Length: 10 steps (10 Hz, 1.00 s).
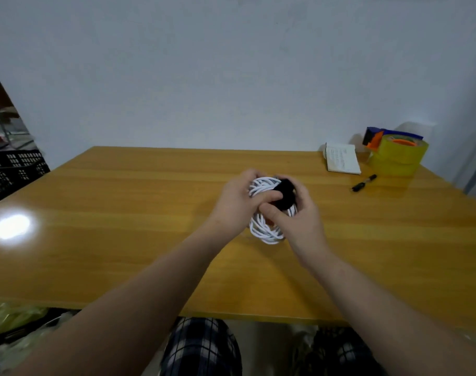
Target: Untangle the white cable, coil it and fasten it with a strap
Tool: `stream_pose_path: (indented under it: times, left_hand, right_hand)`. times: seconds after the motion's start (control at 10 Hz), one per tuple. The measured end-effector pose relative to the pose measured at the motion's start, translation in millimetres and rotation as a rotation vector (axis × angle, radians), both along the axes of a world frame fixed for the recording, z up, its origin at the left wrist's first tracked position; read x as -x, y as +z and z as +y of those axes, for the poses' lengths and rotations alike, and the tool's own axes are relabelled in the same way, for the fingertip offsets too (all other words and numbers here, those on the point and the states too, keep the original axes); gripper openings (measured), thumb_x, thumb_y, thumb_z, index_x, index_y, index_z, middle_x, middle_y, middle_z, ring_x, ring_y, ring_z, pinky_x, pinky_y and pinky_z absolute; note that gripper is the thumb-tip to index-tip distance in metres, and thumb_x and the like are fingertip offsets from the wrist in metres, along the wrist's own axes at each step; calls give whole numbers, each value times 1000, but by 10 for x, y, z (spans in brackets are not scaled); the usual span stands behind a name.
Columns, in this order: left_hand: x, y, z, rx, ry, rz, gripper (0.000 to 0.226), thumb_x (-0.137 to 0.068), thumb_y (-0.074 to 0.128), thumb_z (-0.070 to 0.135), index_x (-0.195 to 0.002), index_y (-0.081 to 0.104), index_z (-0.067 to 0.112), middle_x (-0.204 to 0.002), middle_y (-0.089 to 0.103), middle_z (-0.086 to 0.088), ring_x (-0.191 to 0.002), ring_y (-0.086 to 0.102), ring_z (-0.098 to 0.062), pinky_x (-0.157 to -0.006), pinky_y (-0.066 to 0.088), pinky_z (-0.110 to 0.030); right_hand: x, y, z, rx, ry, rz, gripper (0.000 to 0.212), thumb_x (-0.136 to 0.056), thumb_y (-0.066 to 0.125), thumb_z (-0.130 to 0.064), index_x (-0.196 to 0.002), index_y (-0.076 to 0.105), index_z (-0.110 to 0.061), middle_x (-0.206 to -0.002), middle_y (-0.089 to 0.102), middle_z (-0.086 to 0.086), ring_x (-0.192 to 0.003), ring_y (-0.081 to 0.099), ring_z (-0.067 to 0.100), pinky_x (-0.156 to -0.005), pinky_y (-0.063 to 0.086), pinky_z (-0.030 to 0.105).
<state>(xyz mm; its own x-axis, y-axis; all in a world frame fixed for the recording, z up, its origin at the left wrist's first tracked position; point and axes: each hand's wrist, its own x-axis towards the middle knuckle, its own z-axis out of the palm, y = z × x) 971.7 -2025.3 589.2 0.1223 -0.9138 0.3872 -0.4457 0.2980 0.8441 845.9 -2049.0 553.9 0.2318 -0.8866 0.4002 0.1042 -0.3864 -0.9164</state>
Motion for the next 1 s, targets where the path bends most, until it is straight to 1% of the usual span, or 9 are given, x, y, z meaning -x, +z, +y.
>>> stream_pose_path:
  times: [0.1, 0.3, 0.4, 0.5, 0.6, 0.7, 0.8, 0.9, 1.0]
  left_hand:
    - [22, 12, -226, -99, -14, 403, 18, -80, 73, 11, -87, 59, 19, -74, 65, 5, -60, 62, 2, -57, 49, -15]
    - [-172, 18, -856, -326, -6, 375, 36, -88, 65, 32, -115, 55, 11, -86, 64, -11, -68, 61, -18, -57, 48, -29]
    - [-269, -48, -1201, -459, -37, 378, 48, -92, 56, 41, -125, 54, 7, -112, 63, -23, -85, 64, -25, -72, 54, -38]
    - [-382, -135, -1415, -565, -163, 517, 40, -97, 47, 38, -117, 60, 6, -102, 65, -19, -87, 64, -30, -79, 54, -42]
    - [-536, -308, -1629, -618, -148, 455, 31, -98, 49, 23, -122, 52, 3, -96, 62, -14, -81, 63, -24, -73, 53, -36]
    - [-635, -490, -1900, -477, 135, 192, 29, -93, 58, 21, -115, 40, 12, -114, 54, -20, -86, 56, -25, -66, 46, -31]
    - [-641, -593, -2037, -390, 318, -277, 17, -94, 54, 26, -104, 45, 17, -111, 58, -15, -93, 55, -28, -73, 47, -36]
    - [-683, -671, -2091, -450, 351, -466, 18, -95, 50, 37, -98, 49, 19, -109, 61, -10, -104, 53, -31, -90, 46, -45]
    - [-715, -665, -2123, -365, 333, -570, 23, -96, 48, 38, -100, 52, 16, -111, 58, -11, -106, 52, -31, -90, 44, -43]
  right_hand:
    - [-76, 10, -207, -43, -5, -70, 51, -76, 74, -11, -118, 52, -29, -117, 62, -5, -106, 61, 5, -88, 53, 28]
    - [-258, 96, -894, -27, -103, -4, 32, -85, 66, -18, -116, 59, -22, -107, 65, -1, -96, 63, 15, -89, 51, 31]
    - [-322, 97, -1283, 25, -37, 46, 26, -92, 56, -13, -117, 60, -14, -93, 64, -5, -78, 62, 0, -77, 51, 19]
    - [-345, -22, -1661, 49, -44, 169, 25, -97, 47, -15, -116, 62, -11, -93, 64, -3, -79, 62, 5, -74, 51, 22]
    - [-444, -166, -1958, 13, -53, 448, 24, -98, 44, -25, -111, 61, -14, -99, 64, 3, -86, 61, 19, -74, 53, 34]
    - [-605, -195, -2178, -115, -96, 628, 25, -99, 40, -30, -109, 51, -10, -100, 56, 8, -84, 52, 22, -69, 44, 34]
    - [-704, -230, -2295, -163, -147, 860, 23, -99, 36, -35, -103, 44, -14, -102, 58, 13, -87, 51, 29, -70, 38, 32]
    - [-724, -296, -2334, -128, -218, 1053, 30, -99, 33, -40, -108, 48, -17, -116, 57, 13, -108, 50, 33, -81, 40, 37]
    - [-666, -260, -2314, -70, -239, 1063, 33, -99, 31, -38, -114, 50, -15, -130, 42, 15, -115, 43, 34, -91, 38, 40]
